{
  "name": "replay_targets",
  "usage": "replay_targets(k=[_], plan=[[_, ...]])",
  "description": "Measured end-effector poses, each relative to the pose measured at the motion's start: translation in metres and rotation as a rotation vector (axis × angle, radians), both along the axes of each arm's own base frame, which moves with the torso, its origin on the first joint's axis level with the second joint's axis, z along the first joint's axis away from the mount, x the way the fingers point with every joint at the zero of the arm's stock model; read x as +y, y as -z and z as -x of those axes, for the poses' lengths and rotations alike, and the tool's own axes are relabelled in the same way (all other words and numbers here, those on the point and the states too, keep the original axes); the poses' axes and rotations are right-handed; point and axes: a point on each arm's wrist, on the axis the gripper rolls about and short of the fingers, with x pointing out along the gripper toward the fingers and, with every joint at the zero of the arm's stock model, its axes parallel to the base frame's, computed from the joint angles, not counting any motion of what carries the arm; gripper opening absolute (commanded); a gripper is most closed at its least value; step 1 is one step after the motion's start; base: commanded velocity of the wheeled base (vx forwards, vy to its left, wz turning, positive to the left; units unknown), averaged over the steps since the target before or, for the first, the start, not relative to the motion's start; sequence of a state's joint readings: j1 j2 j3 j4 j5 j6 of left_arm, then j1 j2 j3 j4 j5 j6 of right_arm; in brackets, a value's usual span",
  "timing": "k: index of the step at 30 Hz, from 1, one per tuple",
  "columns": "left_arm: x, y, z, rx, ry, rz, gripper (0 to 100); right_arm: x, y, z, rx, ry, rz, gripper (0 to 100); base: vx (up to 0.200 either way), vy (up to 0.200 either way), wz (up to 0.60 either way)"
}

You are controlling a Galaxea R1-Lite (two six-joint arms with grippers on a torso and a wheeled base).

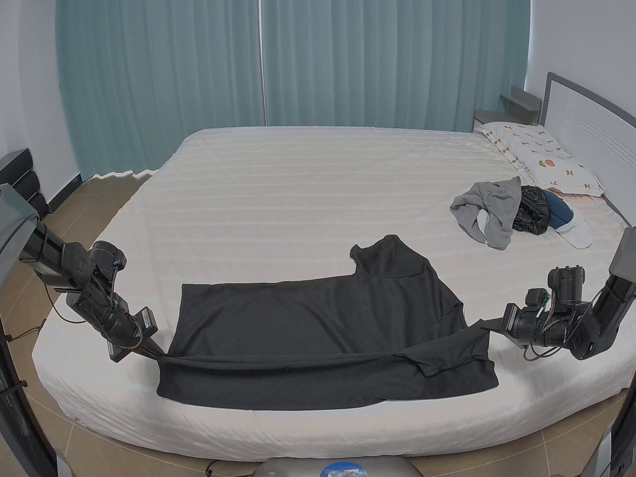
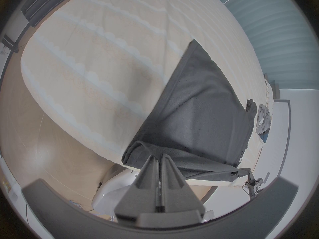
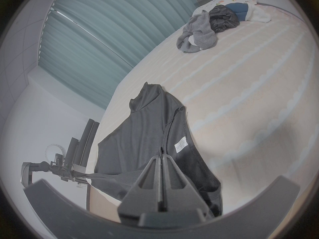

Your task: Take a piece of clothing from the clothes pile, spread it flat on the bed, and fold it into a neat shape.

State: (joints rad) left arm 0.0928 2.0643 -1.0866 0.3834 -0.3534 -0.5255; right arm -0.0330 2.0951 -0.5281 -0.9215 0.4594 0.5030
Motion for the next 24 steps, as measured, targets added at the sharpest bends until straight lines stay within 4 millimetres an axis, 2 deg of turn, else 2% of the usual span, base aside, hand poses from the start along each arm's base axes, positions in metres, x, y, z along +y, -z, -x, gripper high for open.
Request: replay_targets(k=[8, 20, 21, 22, 23, 24], plan=[[-0.001, 0.000, -0.003, -0.007, -0.007, -0.043, 0, 0.001, 0.001, -0.003, -0.004, 0.009, 0.009, 0, 0.000, 0.000, 0.00], [0.000, 0.006, -0.016, -0.012, -0.045, -0.043, 0, 0.004, 0.014, -0.014, 0.017, -0.001, 0.010, 0, 0.000, 0.000, 0.00], [0.000, 0.006, -0.018, -0.012, -0.051, -0.042, 100, 0.005, 0.015, -0.015, 0.018, 0.001, 0.012, 0, 0.000, 0.000, 0.00], [0.000, 0.007, -0.020, -0.011, -0.055, -0.041, 100, 0.005, 0.016, -0.016, 0.021, 0.001, 0.013, 0, 0.000, 0.000, 0.00], [0.001, 0.008, -0.021, -0.011, -0.057, -0.041, 100, 0.005, 0.018, -0.017, 0.022, 0.002, 0.014, 100, 0.000, 0.000, 0.00], [0.001, 0.009, -0.022, -0.009, -0.058, -0.040, 100, 0.005, 0.019, -0.019, 0.022, 0.003, 0.015, 100, 0.000, 0.000, 0.00]])
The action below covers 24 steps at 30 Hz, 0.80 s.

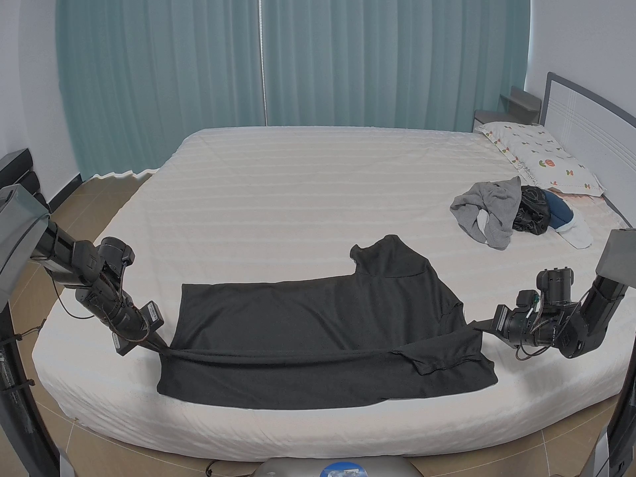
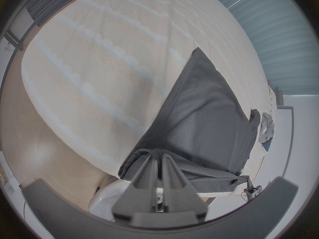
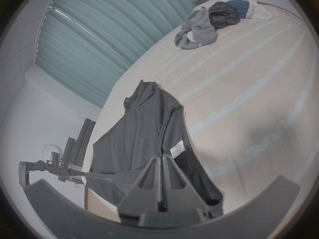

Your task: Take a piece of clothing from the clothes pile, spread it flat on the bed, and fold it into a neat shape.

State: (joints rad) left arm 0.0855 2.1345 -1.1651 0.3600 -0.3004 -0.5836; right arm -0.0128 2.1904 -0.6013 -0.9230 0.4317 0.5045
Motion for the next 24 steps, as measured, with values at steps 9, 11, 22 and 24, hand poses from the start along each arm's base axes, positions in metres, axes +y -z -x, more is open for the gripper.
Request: replay_targets(k=[9, 11, 22, 24], plan=[[0.000, 0.006, -0.006, 0.011, -0.010, 0.004, 100, 0.003, 0.001, -0.005, 0.019, 0.039, -0.059, 100, 0.000, 0.000, 0.00], [0.001, 0.006, -0.006, 0.012, -0.016, 0.009, 100, 0.005, -0.004, -0.003, 0.026, 0.050, -0.079, 100, 0.000, 0.000, 0.00], [0.006, 0.001, 0.000, -0.087, -0.097, 0.068, 100, 0.047, -0.014, 0.031, 0.169, 0.170, -0.156, 100, 0.000, 0.000, 0.00], [0.006, 0.003, 0.004, -0.113, -0.114, 0.084, 100, 0.057, -0.013, 0.036, 0.200, 0.193, -0.175, 100, 0.000, 0.000, 0.00]])
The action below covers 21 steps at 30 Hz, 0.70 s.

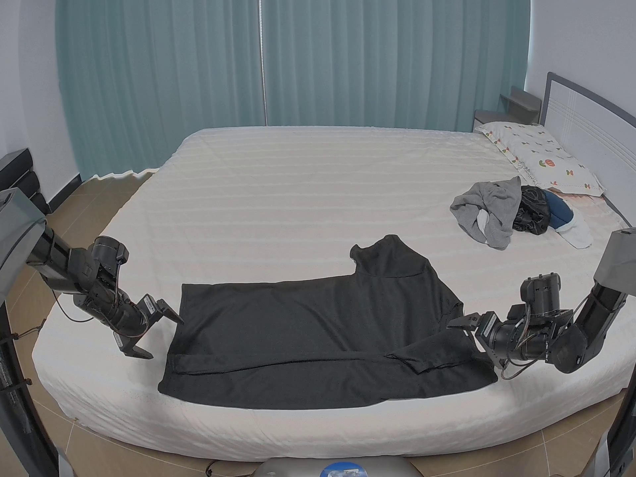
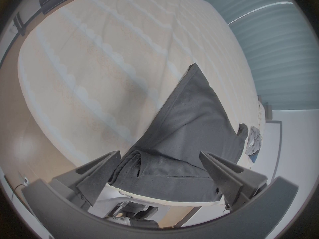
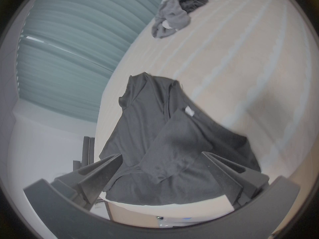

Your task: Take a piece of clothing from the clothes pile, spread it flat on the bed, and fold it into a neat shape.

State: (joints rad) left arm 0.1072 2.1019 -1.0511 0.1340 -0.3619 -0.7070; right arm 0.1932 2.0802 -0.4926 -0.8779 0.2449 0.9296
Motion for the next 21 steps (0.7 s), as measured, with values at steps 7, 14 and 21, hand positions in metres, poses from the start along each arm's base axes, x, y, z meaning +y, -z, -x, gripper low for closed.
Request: replay_targets(k=[7, 14, 21], plan=[[-0.002, 0.006, 0.014, -0.021, -0.027, 0.030, 100, 0.030, 0.005, 0.006, 0.095, 0.084, -0.028, 100, 0.000, 0.000, 0.00], [-0.001, 0.008, 0.018, -0.012, -0.032, 0.036, 100, 0.042, 0.008, 0.000, 0.137, 0.098, -0.017, 100, 0.000, 0.000, 0.00], [-0.001, 0.008, 0.019, -0.012, -0.033, 0.037, 100, 0.046, 0.012, -0.011, 0.109, 0.135, -0.004, 100, 0.000, 0.000, 0.00]])
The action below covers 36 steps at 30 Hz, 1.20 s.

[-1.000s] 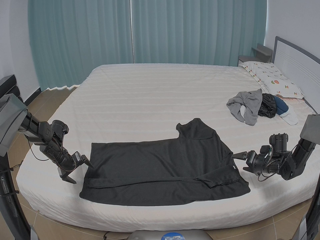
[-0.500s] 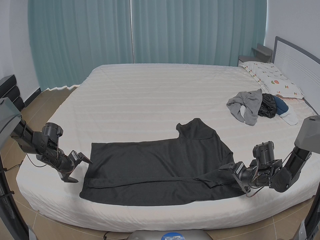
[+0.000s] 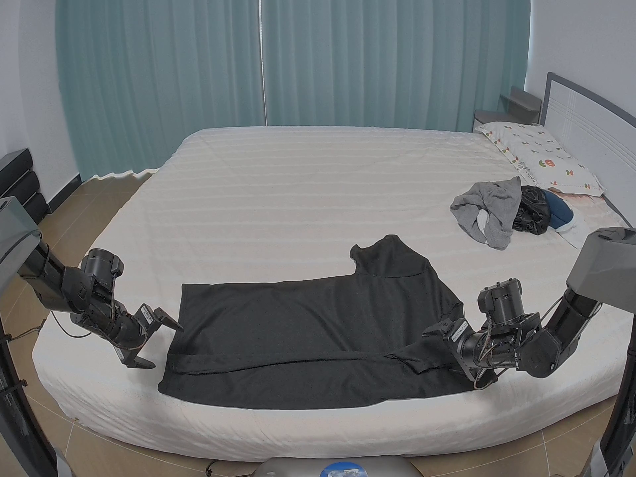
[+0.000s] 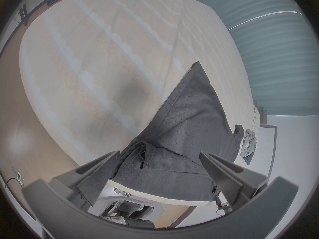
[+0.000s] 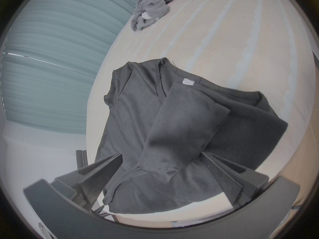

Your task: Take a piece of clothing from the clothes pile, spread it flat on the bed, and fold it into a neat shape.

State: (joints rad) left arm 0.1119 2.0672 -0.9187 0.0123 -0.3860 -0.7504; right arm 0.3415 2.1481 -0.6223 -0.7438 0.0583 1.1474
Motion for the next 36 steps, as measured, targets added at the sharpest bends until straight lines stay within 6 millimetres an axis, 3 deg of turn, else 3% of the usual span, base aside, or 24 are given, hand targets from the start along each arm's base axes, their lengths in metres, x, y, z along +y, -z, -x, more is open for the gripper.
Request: replay_targets(k=[8, 9, 20, 36], plan=[[0.000, 0.000, 0.000, -0.002, 0.001, 0.000, 100, 0.005, 0.007, -0.005, -0.003, 0.014, 0.021, 100, 0.000, 0.000, 0.00], [0.000, 0.000, -0.001, -0.006, 0.001, 0.000, 100, 0.005, 0.007, -0.006, -0.004, 0.016, 0.025, 0, 0.000, 0.000, 0.00], [0.001, -0.001, -0.001, -0.013, -0.003, -0.001, 100, 0.004, 0.010, -0.004, -0.005, 0.050, 0.067, 0, 0.000, 0.000, 0.00], [0.001, -0.002, 0.001, -0.012, -0.002, -0.002, 100, 0.004, -0.002, 0.010, -0.009, 0.029, 0.073, 0, 0.000, 0.000, 0.00]])
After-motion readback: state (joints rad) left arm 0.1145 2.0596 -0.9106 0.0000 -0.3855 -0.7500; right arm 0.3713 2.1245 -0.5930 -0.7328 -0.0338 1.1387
